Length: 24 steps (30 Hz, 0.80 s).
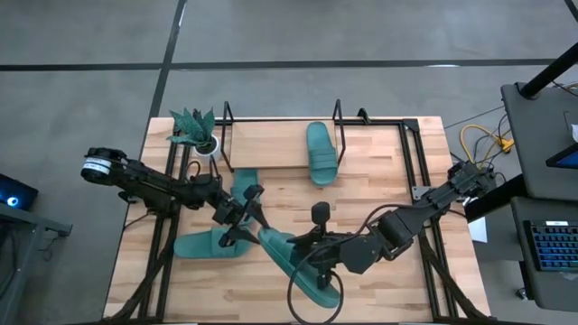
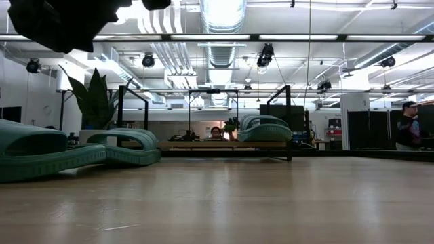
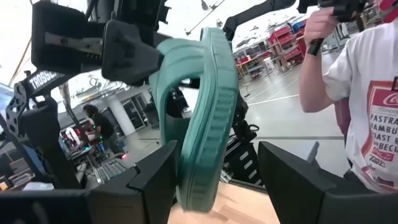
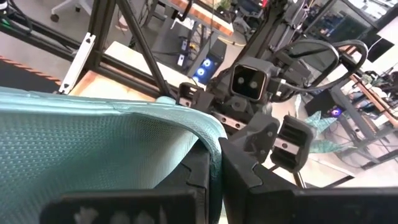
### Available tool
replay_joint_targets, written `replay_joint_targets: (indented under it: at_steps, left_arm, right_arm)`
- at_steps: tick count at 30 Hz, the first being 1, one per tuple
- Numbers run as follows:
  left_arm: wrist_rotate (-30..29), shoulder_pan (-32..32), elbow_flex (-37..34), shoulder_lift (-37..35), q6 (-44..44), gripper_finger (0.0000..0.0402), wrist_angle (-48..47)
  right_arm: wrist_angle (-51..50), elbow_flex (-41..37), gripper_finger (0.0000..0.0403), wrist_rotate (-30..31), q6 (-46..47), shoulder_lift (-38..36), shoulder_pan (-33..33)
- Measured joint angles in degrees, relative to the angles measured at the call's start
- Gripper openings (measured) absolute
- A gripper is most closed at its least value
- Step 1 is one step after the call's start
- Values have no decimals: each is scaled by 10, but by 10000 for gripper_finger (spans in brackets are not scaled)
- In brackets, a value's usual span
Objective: Pick and place slides into the shelf
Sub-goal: Put the green slipper on the shelf
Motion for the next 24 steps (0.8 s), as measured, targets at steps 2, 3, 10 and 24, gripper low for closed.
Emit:
replay_joint_targets:
  at_steps: [2, 3, 10, 24]
  left_arm:
    - [2, 0, 4, 0, -11, 204, 1]
    - [2, 0, 6, 0, -20, 204, 1]
    - [-4, 0, 7, 22, -19, 204, 31]
    - [-17, 1, 54, 86, -9, 117, 34]
  right_arm:
    - [4, 0, 12, 0, -1, 0, -3]
    - [10, 0, 12, 0, -6, 1, -5]
    - [20, -3, 12, 0, -17, 2, -13]
    - [25, -7, 12, 1, -26, 2, -13]
